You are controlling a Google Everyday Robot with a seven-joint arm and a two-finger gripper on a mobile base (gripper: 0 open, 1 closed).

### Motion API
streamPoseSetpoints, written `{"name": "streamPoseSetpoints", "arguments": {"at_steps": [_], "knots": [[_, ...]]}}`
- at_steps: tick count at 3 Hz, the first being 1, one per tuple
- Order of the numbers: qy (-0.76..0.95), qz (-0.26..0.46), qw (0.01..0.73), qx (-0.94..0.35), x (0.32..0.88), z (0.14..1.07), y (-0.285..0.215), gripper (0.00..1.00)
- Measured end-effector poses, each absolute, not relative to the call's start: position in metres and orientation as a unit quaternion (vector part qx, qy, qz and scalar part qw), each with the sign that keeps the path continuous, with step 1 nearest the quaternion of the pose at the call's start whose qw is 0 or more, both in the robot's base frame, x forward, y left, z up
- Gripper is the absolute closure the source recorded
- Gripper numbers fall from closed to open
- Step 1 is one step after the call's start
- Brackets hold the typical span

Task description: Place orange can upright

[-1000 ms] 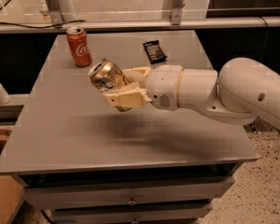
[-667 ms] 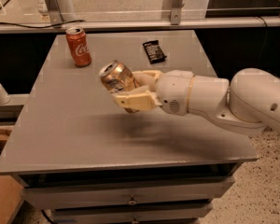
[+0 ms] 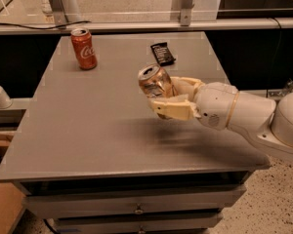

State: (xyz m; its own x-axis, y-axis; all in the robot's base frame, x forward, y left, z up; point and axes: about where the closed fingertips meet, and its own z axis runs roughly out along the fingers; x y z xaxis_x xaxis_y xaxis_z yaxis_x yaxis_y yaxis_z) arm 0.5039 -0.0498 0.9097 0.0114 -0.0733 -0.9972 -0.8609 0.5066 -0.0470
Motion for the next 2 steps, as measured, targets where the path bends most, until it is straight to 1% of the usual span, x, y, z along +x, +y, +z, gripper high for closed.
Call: {"name": "streamPoseSetpoints", "arguments": {"at_steps": [2], "knots": [[0.61, 0.321, 0.636, -0.348, 0.505, 0.892, -0.102, 1.0]]}}
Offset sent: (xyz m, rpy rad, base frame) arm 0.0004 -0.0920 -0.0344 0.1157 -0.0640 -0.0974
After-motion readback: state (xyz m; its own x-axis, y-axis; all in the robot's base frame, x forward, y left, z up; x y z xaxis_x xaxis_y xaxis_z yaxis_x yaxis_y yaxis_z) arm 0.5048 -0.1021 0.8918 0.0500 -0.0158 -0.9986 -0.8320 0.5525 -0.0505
